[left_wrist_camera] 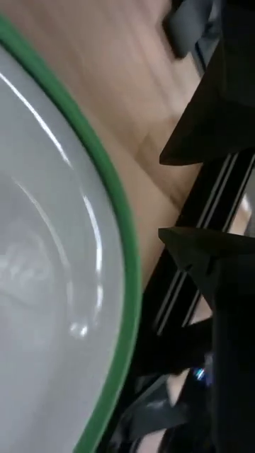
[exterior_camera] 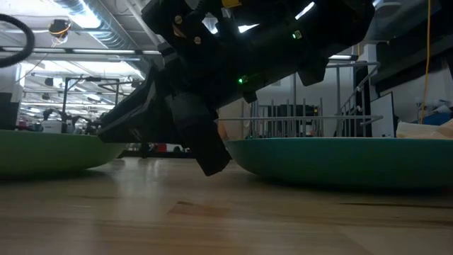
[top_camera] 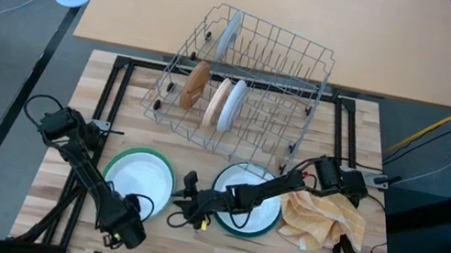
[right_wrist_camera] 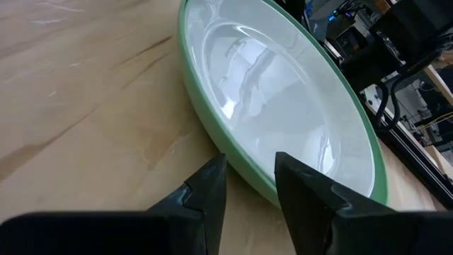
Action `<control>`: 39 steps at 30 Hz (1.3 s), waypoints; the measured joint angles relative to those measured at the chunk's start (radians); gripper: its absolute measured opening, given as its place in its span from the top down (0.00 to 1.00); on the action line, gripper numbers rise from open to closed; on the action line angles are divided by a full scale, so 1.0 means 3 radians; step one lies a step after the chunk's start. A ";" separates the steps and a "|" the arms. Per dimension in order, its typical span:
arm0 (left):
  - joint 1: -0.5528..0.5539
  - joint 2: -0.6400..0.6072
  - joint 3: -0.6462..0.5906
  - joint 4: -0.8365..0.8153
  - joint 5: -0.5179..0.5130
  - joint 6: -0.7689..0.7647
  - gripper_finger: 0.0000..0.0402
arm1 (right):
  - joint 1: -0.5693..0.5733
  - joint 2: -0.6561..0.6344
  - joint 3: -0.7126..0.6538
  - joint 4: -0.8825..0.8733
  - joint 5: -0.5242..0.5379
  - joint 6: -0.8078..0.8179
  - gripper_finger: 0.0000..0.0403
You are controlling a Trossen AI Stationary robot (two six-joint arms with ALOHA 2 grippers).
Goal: Sort dishes
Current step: Put the left white plate in the dish rack
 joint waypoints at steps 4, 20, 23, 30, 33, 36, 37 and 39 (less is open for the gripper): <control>-0.0001 -0.0135 0.0100 0.0036 -0.0221 -0.0277 0.64 | 0.0000 -0.0001 0.0000 0.0000 0.0001 0.0000 0.69; -0.0024 -0.0398 0.0104 0.0179 -0.1410 -0.0030 0.64 | 0.0000 -0.0003 0.0000 0.0005 0.0025 -0.0001 0.69; -0.0085 -0.0396 -0.0039 0.0453 -0.1297 0.0092 0.64 | 0.0000 -0.0003 -0.0001 0.0004 0.0027 -0.0001 0.69; -0.0198 -0.0394 -0.0172 0.0649 -0.1255 0.0211 0.64 | 0.0000 -0.0003 -0.0001 0.0003 0.0027 -0.0001 0.69; -0.0235 -0.0394 -0.0183 0.0647 -0.1256 0.0154 0.64 | 0.0000 -0.0003 -0.0001 0.0003 0.0027 -0.0001 0.69; -0.0260 -0.0394 -0.0183 0.0648 -0.1255 0.0148 0.64 | 0.0000 -0.0003 -0.0001 0.0003 0.0027 -0.0001 0.69; -0.0266 -0.0394 -0.0183 0.0649 -0.1255 0.0133 0.64 | 0.0000 -0.0003 -0.0001 0.0003 0.0027 -0.0001 0.69; -0.0268 -0.0394 -0.0183 0.0648 -0.1256 0.0069 0.64 | 0.0000 -0.0003 -0.0001 0.0003 0.0027 -0.0001 0.69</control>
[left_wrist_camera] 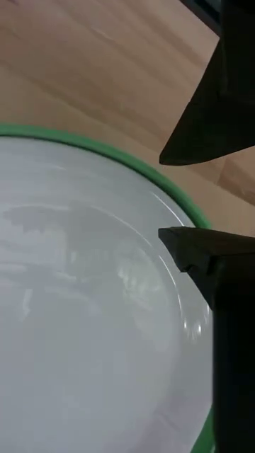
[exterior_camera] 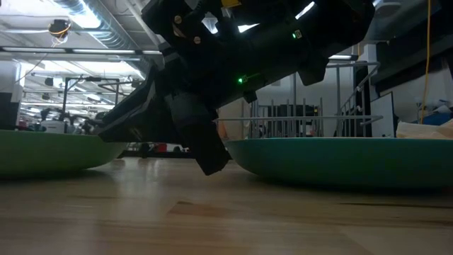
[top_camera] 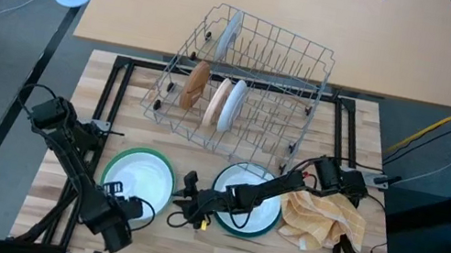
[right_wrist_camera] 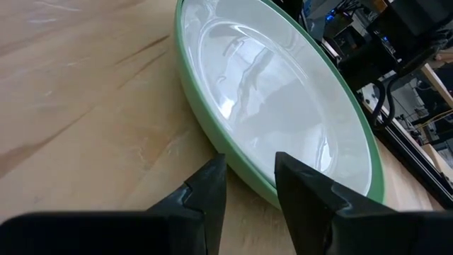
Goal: Sort dishes
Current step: Put the left white plate in the dish rack
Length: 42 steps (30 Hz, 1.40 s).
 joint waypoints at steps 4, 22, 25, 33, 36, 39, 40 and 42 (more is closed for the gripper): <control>0.0001 0.0000 -0.0013 -0.0001 -0.0001 -0.0178 0.64 | 0.0000 0.0000 0.0000 0.0000 -0.0001 0.0000 0.69; 0.0009 0.0000 -0.0078 0.0005 -0.0004 -0.0063 0.64 | 0.0000 -0.0001 0.0000 -0.0001 -0.0001 0.0000 0.69; 0.0050 0.0000 -0.0078 0.0004 0.0002 0.0202 0.64 | 0.0000 -0.0001 0.0000 -0.0001 -0.0001 0.0000 0.69; 0.0135 0.0000 -0.0122 -0.0009 -0.0046 0.0321 0.64 | 0.0000 -0.0001 0.0000 -0.0001 -0.0001 0.0000 0.69; 0.0164 0.0000 -0.0202 0.0003 -0.0044 0.0307 0.64 | 0.0000 -0.0001 -0.0001 -0.0001 -0.0001 0.0000 0.69; 0.0213 0.0001 -0.0303 0.0018 -0.0041 0.0307 0.64 | 0.0000 -0.0001 -0.0001 -0.0001 -0.0001 0.0000 0.69; 0.0231 0.0001 -0.0339 0.0021 -0.0041 0.0307 0.64 | 0.0000 -0.0001 -0.0001 -0.0001 -0.0001 0.0001 0.69; 0.0273 0.0001 -0.0405 0.0032 -0.0041 0.0306 0.64 | 0.0000 -0.0001 -0.0001 0.0000 -0.0001 0.0000 0.69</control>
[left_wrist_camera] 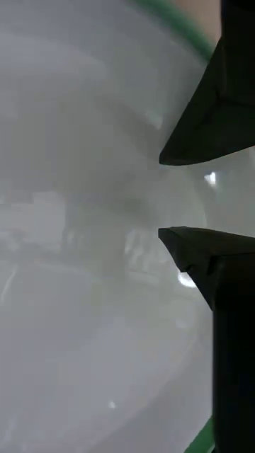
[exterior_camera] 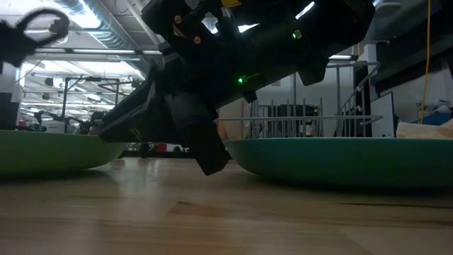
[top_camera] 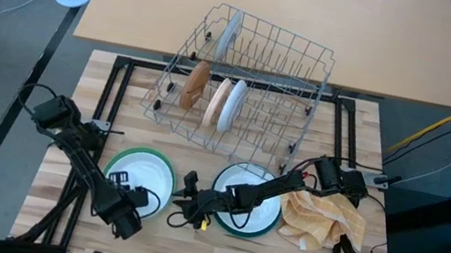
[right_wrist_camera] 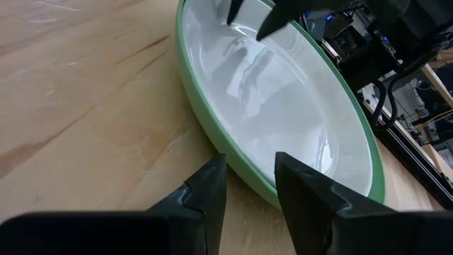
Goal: Sort dishes
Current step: Put the left white plate in the dish rack
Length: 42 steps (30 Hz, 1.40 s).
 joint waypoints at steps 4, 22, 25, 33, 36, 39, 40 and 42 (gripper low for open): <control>0.0086 -0.0011 -0.0125 0.0086 0.0025 0.0001 0.64 | 0.0000 0.0000 0.0000 -0.0001 0.0001 0.0000 0.69; 0.0365 -0.0010 -0.0275 0.0111 0.0001 -0.0921 0.64 | 0.0000 0.0000 0.0000 0.0000 0.0000 0.0000 0.69; 0.0368 -0.0009 -0.0277 0.0105 -0.0055 -0.1180 0.64 | 0.0000 0.0000 0.0000 0.0000 -0.0002 0.0000 0.69; 0.0370 -0.0008 -0.0279 0.0111 -0.0093 -0.1334 0.64 | 0.0000 0.0000 0.0000 -0.0002 -0.0036 0.0000 0.69; 0.0370 -0.0008 -0.0282 0.0136 -0.0091 -0.1268 0.64 | 0.0000 0.0000 0.0000 -0.0008 -0.0036 0.0001 0.69; 0.0370 -0.0008 -0.0288 0.0197 -0.0094 -0.1058 0.64 | 0.0000 0.0000 0.0000 -0.0033 -0.0037 0.0000 0.69; 0.0370 -0.0008 -0.0288 0.0250 -0.0094 -0.0965 0.64 | 0.0000 0.0000 0.0000 -0.0035 -0.0037 0.0000 0.69; 0.0373 -0.0008 -0.0281 0.0390 -0.0079 -0.0803 0.64 | 0.0000 0.0000 0.0000 -0.0034 -0.0037 0.0000 0.69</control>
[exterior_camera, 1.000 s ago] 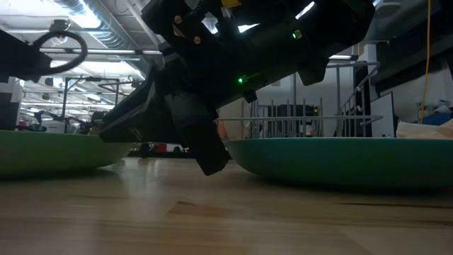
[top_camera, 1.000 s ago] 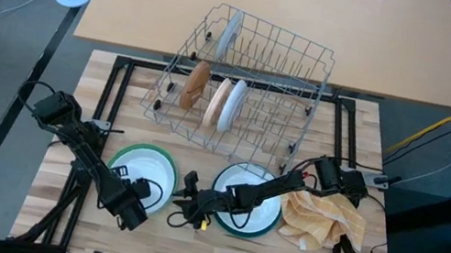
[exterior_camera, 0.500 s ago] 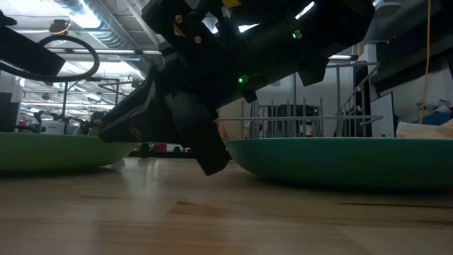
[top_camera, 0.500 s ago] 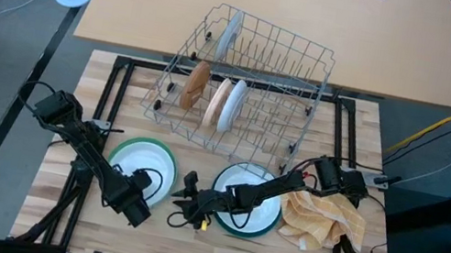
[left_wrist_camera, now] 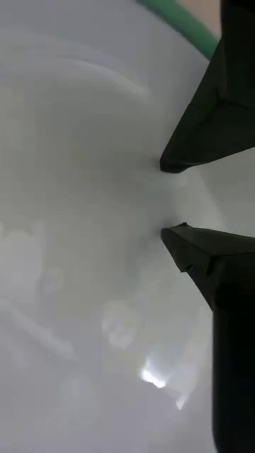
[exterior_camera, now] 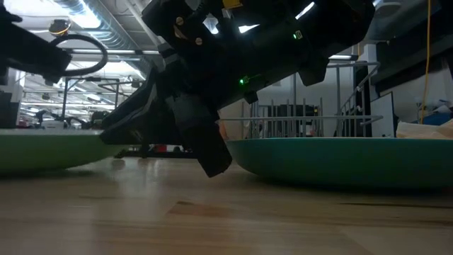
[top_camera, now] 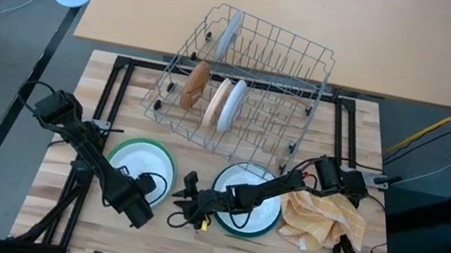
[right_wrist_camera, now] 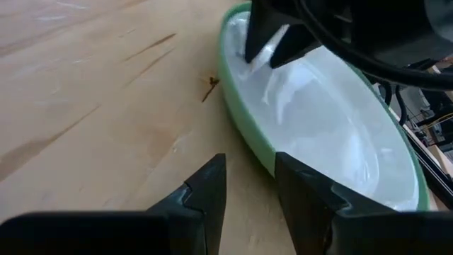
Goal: Sort dishes
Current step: Put the left white plate in the dish rack
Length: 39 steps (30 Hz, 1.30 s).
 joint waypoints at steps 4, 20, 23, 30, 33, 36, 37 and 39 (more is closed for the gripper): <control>0.0000 -0.0004 0.0005 0.0214 0.0067 0.0271 0.64 | 0.0000 0.0000 0.0000 -0.0001 0.0000 0.0000 0.69; -0.0120 0.0013 0.0174 0.0211 0.0294 0.0238 0.64 | 0.0000 0.0000 0.0000 0.0018 0.0362 -0.0001 0.69; -0.0120 0.0013 0.0175 0.0207 0.0283 0.0221 0.64 | -0.0003 0.0000 0.0000 0.0019 0.0448 -0.0001 0.69; -0.0116 0.0010 0.0175 0.0205 0.0265 0.0216 0.64 | -0.0018 0.0000 0.0076 0.0023 0.0648 0.0272 0.69; -0.0116 0.0009 0.0175 0.0204 0.0260 0.0216 0.64 | -0.0059 0.0000 0.0186 0.0030 0.0669 0.0356 0.69; -0.0116 0.0008 0.0175 0.0201 0.0258 0.0216 0.64 | -0.0119 -0.0003 0.0283 -0.0076 0.0631 0.0406 0.69; -0.0116 0.0008 0.0175 0.0201 0.0257 0.0216 0.64 | -0.0140 -0.0006 0.0304 -0.0158 0.0607 0.0437 0.69; -0.0116 0.0008 0.0175 0.0198 0.0253 0.0216 0.64 | -0.0197 -0.0006 0.0317 -0.0319 0.0556 0.0458 0.69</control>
